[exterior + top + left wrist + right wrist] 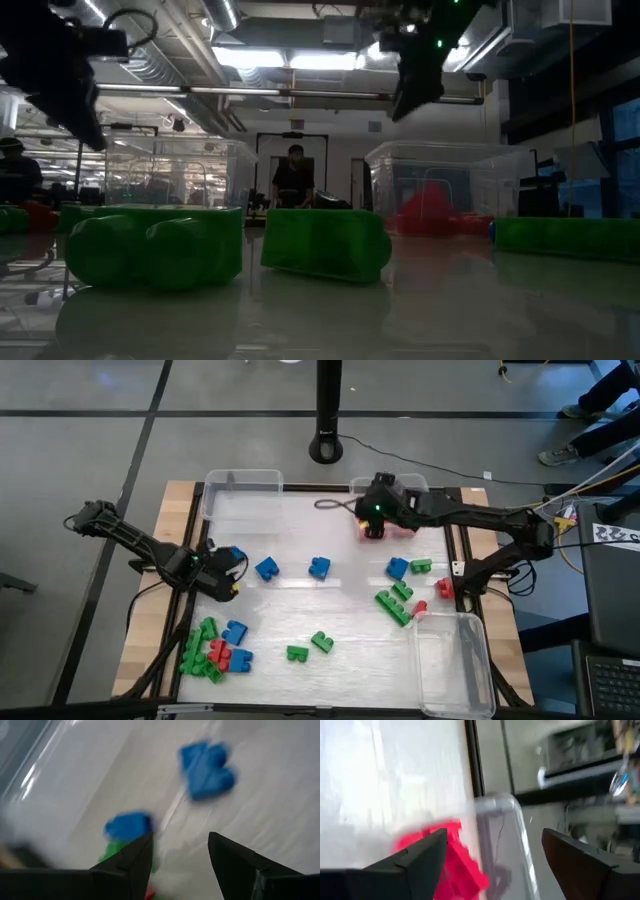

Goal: Sort blocks
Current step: Put the red game piece into the top right transparent bin

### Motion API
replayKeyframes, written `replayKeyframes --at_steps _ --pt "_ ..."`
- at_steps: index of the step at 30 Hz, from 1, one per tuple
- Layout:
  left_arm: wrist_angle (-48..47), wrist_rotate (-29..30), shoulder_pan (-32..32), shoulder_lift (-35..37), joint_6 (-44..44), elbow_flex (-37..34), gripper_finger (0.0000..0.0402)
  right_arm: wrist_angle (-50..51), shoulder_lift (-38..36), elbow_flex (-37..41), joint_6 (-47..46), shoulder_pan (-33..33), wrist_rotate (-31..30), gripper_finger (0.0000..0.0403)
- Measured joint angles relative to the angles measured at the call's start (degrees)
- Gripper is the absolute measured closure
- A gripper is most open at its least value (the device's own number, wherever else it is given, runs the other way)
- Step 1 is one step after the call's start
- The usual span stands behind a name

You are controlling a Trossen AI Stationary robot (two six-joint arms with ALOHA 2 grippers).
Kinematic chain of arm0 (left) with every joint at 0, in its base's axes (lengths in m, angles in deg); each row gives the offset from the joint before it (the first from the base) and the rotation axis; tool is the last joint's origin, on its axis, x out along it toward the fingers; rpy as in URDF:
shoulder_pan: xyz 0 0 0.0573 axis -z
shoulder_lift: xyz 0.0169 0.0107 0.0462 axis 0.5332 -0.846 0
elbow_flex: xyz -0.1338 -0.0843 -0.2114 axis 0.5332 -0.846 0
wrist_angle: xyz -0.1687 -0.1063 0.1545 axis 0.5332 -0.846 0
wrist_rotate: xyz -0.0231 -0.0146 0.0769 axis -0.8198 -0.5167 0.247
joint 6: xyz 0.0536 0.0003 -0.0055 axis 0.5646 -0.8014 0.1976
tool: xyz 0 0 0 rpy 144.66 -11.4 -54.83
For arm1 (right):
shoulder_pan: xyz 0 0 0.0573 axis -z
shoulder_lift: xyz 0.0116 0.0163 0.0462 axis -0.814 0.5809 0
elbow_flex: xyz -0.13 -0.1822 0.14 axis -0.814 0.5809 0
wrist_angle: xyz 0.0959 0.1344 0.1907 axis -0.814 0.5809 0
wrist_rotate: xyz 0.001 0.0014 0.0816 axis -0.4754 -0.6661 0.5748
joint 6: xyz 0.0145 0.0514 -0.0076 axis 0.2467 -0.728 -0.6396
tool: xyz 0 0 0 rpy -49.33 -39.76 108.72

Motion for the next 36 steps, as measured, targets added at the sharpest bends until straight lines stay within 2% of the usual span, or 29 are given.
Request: replayKeyframes --at_steps 3,5,8,15,21,29,36 --pt "-5.29 -2.26 -1.92 -0.09 -4.48 0.06 0.0221 -2.90 -0.28 0.00 0.80 -4.43 -1.10 0.0083" --pt "-4.13 -4.09 -3.43 -0.11 -4.01 0.09 0.0221 -4.20 -0.22 0.00 2.24 -7.09 -1.06 0.0083" --pt "-3.80 -7.95 -6.30 -1.61 -0.75 0.08 0.0221 -6.64 1.16 -0.02 3.63 -10.82 -1.06 0.0083" --pt "-3.64 -12.48 -13.33 -7.81 9.48 0.08 0.0221 -9.46 5.17 0.04 6.35 -16.75 -1.10 0.0084" --pt "-3.68 -18.79 -19.54 -11.78 15.64 0.06 0.0221 -8.52 7.66 0.04 6.22 -19.15 -1.10 0.0084" --pt "-3.63 -19.36 -23.43 -16.15 16.72 0.06 0.0221 -7.12 10.58 0.04 5.56 -20.02 -1.10 0.0084" --pt "-4.20 -20.92 -26.92 -25.12 21.10 0.04 0.0221 -4.97 11.04 0.04 4.22 -20.07 -1.10 0.0084"
